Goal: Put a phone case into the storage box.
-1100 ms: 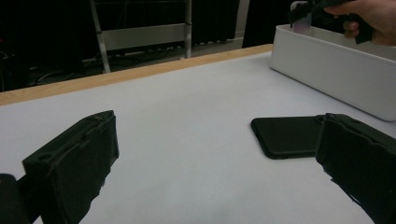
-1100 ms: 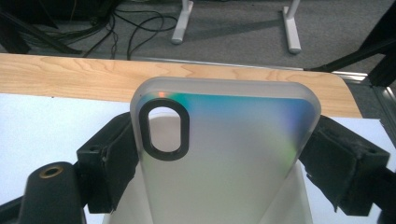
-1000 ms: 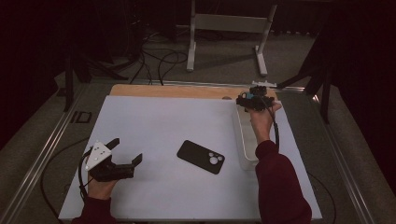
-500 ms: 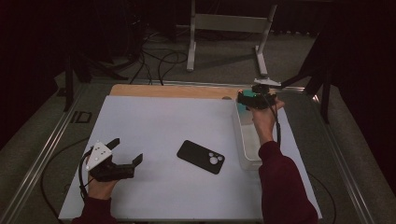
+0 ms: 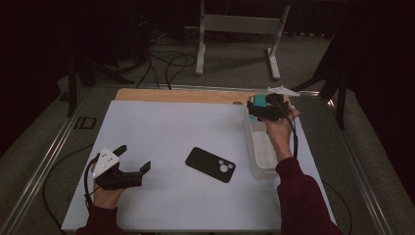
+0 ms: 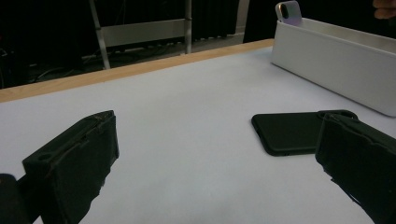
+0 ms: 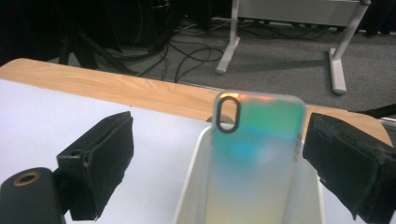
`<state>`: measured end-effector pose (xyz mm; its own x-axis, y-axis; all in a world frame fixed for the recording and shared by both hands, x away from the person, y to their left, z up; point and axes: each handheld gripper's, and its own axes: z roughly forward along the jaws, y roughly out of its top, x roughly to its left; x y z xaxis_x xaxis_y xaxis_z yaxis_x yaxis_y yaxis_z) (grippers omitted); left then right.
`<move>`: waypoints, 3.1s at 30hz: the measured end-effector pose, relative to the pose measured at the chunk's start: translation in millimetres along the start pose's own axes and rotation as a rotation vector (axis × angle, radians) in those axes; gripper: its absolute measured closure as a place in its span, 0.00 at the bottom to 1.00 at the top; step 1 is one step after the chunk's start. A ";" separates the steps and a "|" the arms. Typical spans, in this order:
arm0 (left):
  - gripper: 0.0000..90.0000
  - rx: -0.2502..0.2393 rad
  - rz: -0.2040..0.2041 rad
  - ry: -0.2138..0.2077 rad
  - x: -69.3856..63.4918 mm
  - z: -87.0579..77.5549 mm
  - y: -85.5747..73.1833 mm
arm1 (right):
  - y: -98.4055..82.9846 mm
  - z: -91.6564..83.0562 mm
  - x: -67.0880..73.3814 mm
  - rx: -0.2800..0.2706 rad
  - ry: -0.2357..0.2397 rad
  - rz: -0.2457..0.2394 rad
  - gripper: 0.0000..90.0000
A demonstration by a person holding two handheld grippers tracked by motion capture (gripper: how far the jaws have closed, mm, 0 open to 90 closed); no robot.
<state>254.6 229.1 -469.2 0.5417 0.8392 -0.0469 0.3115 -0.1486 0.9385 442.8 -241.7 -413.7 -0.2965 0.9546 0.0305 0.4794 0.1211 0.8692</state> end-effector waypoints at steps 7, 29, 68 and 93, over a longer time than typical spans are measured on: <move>0.00 0.003 0.006 -0.001 -1.4 1.2 1.1 | -5.9 -24.6 5.1 -0.042 0.044 -0.021 0.09; 0.00 0.016 0.029 -0.017 -5.6 15.1 21.6 | -44.4 -91.3 22.6 -0.163 0.154 -0.077 0.12; 0.99 0.200 0.096 -0.190 -42.6 149.0 54.0 | -117.2 -134.4 12.7 -0.198 0.157 0.000 0.12; 1.00 0.458 0.120 -0.240 -71.5 232.5 15.6 | -117.8 -139.3 7.4 -0.215 0.151 0.013 0.12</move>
<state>402.3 45.2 -530.7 0.7414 0.6667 -0.0762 0.5163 -0.4942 0.6994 269.1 -286.9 -447.1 -0.4193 0.9021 0.1020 0.3024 0.0329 0.9526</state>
